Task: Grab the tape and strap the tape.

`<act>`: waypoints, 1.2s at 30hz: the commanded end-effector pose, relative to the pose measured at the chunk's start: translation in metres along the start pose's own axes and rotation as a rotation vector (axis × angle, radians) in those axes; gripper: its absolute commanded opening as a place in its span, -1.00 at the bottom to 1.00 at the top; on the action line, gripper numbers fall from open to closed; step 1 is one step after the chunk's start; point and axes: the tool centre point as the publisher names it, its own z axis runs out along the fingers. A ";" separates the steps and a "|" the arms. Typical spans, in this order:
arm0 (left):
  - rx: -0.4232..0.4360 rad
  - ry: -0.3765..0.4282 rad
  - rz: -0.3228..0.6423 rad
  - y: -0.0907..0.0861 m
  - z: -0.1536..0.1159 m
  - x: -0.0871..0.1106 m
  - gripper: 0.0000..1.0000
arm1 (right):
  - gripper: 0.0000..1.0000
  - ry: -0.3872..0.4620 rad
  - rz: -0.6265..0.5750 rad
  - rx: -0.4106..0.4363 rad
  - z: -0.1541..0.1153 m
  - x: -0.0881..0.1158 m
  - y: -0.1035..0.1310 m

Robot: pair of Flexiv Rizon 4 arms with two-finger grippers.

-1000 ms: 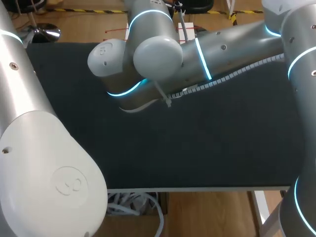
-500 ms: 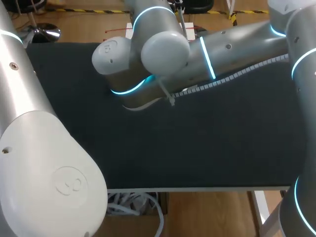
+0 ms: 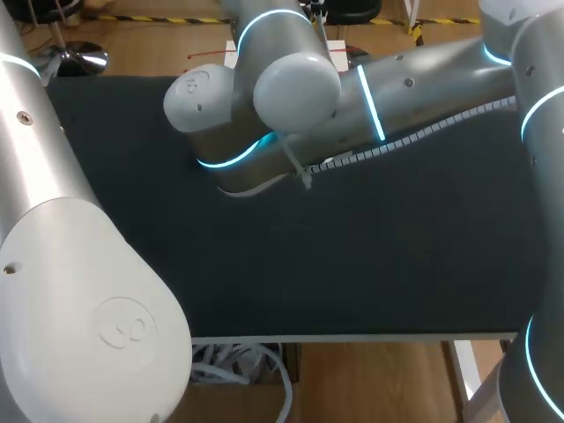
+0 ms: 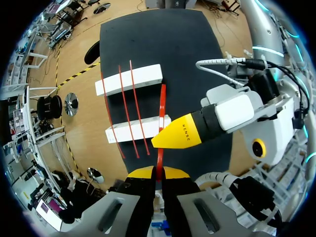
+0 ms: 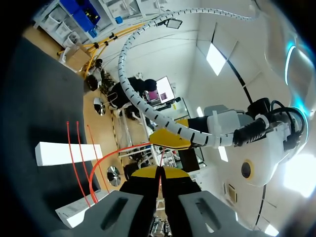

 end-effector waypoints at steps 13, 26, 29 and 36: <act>-0.003 0.002 0.000 -0.001 -0.001 0.000 -1.00 | -1.00 0.029 -0.012 -0.018 0.004 -0.001 0.005; -0.003 0.002 0.000 -0.001 -0.001 0.000 -1.00 | -1.00 0.041 -0.016 -0.039 0.008 -0.001 0.010; -0.003 0.002 0.000 -0.001 -0.001 0.000 -1.00 | -1.00 0.042 -0.021 -0.042 0.007 -0.001 0.011; -0.003 0.002 0.000 -0.001 -0.001 0.000 -1.00 | -1.00 0.048 -0.021 -0.044 0.007 0.001 0.012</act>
